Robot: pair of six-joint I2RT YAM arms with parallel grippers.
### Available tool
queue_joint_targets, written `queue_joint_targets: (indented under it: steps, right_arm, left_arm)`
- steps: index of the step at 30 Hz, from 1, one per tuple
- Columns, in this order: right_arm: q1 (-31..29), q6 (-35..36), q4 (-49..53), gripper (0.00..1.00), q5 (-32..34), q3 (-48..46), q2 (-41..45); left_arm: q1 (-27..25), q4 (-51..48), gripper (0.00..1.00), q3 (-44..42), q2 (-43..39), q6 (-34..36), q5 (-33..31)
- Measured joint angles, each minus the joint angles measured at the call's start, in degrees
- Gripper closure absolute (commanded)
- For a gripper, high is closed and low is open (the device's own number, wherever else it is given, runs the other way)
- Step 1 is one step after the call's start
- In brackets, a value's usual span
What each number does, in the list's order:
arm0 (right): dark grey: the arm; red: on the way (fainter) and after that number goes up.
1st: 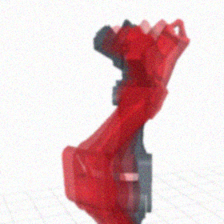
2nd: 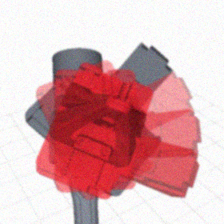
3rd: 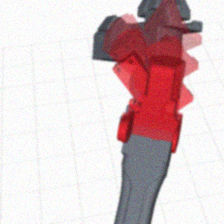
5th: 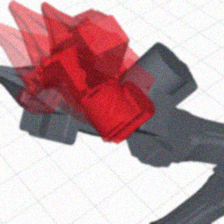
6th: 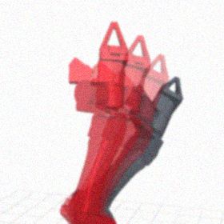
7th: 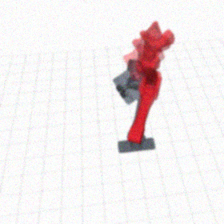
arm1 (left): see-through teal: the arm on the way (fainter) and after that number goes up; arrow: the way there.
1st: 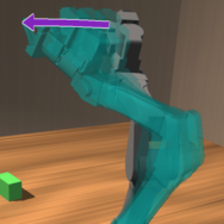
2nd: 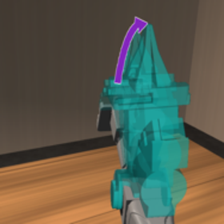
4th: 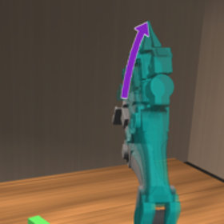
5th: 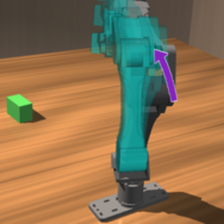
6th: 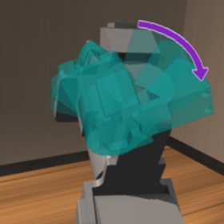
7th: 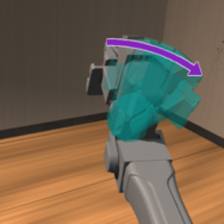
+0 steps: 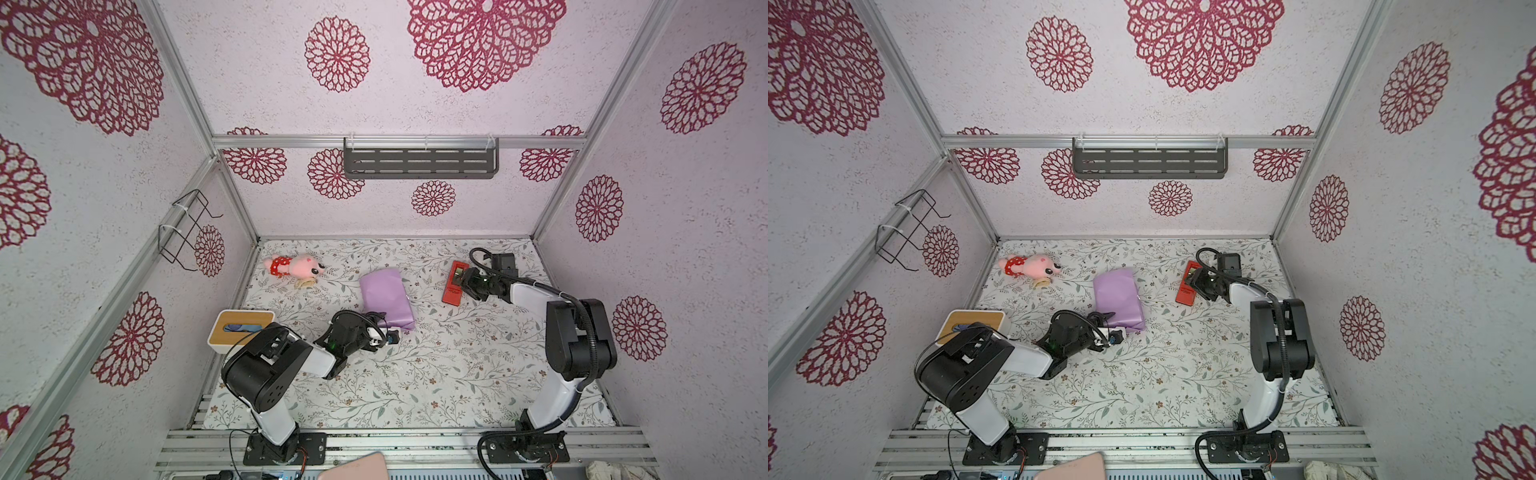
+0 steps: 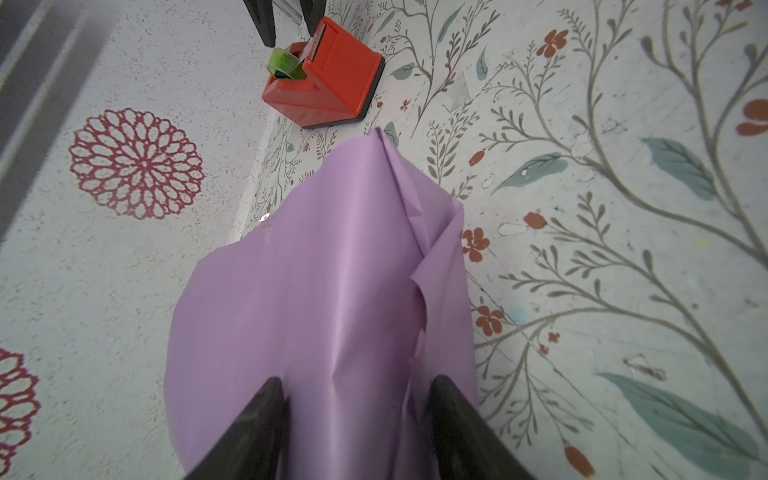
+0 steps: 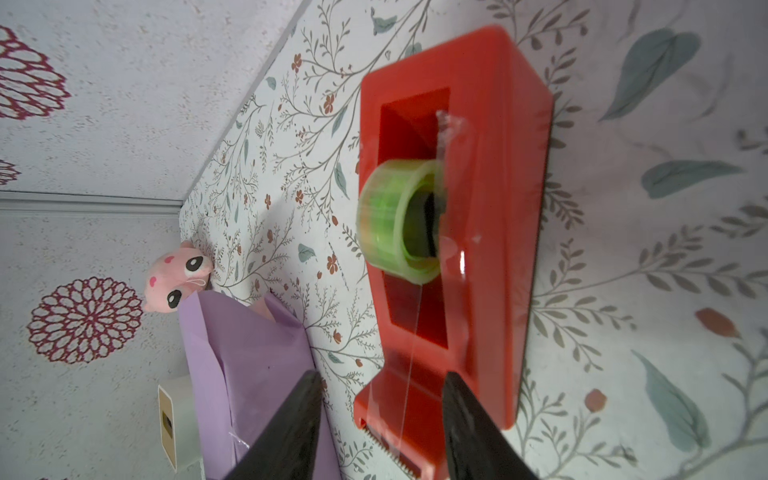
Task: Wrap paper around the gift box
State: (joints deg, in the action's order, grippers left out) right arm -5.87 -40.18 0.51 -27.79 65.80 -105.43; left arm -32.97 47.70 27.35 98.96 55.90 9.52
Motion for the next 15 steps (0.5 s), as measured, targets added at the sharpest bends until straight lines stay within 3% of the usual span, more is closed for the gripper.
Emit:
queue_joint_targets:
  steps: [4,15]
  right_arm:
    - [0.1,-0.5,-1.0,0.54,-1.6,0.0,-1.3]
    - [1.0,-6.4,-8.2,0.76,-5.9,-0.8,-4.1]
  left_arm:
    - [0.0,0.0,0.42,0.0,0.0,0.0,0.0]
    - [0.0,0.0,0.42,0.0,0.0,0.0,0.0]
